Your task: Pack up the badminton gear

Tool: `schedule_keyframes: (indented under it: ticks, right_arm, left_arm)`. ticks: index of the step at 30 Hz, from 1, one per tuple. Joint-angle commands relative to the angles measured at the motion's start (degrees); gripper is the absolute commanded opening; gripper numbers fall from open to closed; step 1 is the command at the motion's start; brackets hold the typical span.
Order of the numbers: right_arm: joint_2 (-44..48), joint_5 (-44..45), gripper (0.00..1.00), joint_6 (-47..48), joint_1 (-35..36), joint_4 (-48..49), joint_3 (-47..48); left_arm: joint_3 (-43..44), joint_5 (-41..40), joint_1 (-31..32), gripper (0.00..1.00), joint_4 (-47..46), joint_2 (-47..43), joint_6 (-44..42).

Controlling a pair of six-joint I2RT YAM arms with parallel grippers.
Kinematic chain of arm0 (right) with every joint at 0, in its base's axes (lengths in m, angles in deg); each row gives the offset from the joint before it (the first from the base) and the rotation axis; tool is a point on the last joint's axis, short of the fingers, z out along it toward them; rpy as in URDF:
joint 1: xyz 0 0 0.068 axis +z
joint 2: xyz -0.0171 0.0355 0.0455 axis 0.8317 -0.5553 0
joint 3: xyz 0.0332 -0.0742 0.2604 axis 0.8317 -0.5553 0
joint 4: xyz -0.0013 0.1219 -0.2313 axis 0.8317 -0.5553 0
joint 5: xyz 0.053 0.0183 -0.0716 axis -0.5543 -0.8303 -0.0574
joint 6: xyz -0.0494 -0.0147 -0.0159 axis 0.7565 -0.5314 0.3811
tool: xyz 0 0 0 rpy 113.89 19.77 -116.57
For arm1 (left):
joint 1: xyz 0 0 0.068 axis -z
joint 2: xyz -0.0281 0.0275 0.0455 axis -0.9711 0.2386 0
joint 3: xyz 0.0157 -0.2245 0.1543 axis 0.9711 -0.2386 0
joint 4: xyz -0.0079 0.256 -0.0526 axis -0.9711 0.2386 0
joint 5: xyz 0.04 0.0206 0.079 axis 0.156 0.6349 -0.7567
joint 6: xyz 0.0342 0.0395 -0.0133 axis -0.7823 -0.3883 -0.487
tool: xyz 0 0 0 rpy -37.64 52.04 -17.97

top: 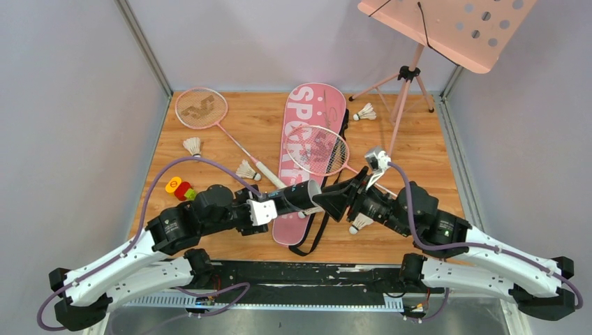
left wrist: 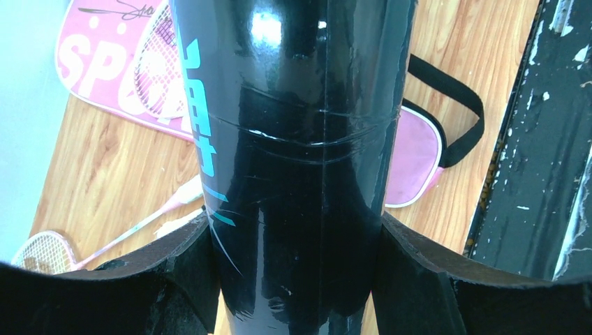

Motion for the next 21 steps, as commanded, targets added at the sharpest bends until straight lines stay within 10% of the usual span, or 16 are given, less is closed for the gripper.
schedule_keyframes:
  ticks: [1, 8, 13, 21]
  right_arm:
    - [-2.29, -1.19, 0.45, 1.57, 0.04, -1.16, 2.12]
    - [-4.05, -4.94, 0.35, 0.41, 0.04, 2.20, 0.42]
    - [-3.05, -5.64, 0.00, -0.33, 0.05, 4.28, -1.12]
    - [1.35, -5.21, 0.00, 0.66, 0.04, 5.61, -1.93]
  left_arm:
    - [-0.73, -1.25, 0.66, 0.43, -3.11, -1.24, -3.03]
    - [-1.81, 0.39, 0.67, 0.43, -3.33, -1.04, -2.40]
    - [-2.47, 0.30, 0.66, 0.42, -3.33, -2.15, -2.06]
    - [-3.37, -0.50, 0.65, 0.41, -3.15, -4.01, -2.32]
